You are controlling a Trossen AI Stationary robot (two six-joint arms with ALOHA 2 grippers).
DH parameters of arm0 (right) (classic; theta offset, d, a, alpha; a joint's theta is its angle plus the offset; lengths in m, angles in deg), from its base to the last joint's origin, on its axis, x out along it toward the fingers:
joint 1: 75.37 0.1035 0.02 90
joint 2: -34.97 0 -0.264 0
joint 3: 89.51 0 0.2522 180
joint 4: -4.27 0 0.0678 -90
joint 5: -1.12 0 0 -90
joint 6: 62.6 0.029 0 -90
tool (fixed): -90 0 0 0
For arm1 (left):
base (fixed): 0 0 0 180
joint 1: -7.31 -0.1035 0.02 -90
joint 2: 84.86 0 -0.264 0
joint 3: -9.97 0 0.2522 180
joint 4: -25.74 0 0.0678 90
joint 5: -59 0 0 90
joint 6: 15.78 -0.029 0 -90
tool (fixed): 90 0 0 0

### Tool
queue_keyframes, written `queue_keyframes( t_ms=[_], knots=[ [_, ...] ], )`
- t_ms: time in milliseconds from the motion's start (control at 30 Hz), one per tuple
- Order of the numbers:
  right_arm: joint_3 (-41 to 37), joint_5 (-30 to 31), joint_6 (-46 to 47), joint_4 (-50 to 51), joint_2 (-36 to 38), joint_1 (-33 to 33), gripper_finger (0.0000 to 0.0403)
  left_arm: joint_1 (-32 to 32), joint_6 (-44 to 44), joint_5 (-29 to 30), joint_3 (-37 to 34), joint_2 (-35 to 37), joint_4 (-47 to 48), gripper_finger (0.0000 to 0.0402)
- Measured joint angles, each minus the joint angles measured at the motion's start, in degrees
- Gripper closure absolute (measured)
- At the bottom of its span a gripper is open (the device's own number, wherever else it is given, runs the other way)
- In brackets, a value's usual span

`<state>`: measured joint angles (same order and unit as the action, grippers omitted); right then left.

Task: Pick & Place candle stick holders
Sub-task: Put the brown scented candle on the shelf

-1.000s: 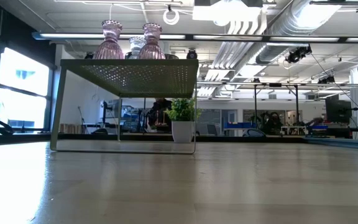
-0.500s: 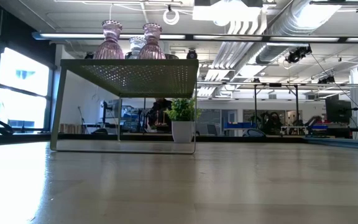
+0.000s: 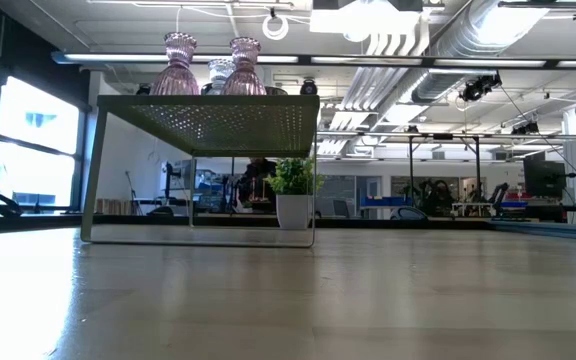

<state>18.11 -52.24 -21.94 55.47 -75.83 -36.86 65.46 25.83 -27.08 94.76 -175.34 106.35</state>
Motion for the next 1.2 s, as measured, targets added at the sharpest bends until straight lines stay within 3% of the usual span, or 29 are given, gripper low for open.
queue_keyframes(
  t_ms=[300,1200],
  knots=[
    [0.0,0.0,0.0,0.0,0.0,0.0,0.0309,0.0,-4.2,-2.4,0.0,0.0,-5.9,0.0018],
    [0.0,0.0,0.0,0.0,0.0,0.0,0.0309,0.0,-3.1,1.2,-0.3,-0.1,-3.9,0.0018]
  ],
)
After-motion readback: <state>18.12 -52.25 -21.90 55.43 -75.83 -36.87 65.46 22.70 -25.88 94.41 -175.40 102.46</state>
